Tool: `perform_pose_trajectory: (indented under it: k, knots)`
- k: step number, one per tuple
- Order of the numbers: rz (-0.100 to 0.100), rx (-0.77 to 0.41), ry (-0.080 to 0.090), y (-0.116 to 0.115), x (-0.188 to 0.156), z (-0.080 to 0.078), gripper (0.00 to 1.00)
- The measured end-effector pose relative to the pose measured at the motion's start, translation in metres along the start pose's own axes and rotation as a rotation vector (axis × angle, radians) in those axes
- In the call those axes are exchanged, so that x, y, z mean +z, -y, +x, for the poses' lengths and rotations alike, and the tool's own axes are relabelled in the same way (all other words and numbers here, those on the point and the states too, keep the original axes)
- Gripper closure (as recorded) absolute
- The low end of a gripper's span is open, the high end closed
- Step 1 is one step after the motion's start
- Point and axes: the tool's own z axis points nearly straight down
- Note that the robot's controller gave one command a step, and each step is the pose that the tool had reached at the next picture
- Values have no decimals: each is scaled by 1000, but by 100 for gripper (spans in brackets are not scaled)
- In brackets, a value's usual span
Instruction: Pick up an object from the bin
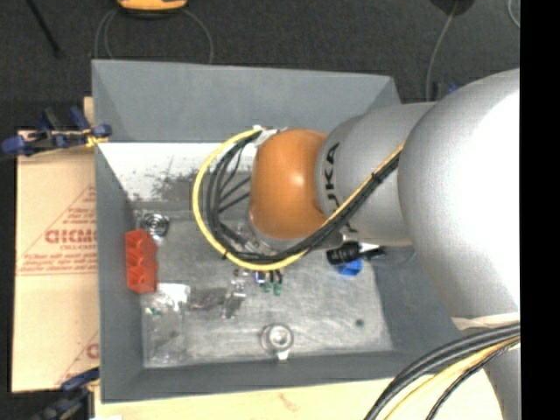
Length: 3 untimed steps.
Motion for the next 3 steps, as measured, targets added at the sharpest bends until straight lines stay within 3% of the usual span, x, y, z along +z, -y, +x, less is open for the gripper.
perform_pose_trajectory:
  k: [1, 2, 3]
  knots:
    - [-3, 72, 11, -10, 33, 17, 0]
    - [-2, 72, 6, -10, 31, 15, 0]
    - [-5, 73, 10, -11, 29, 14, 100]
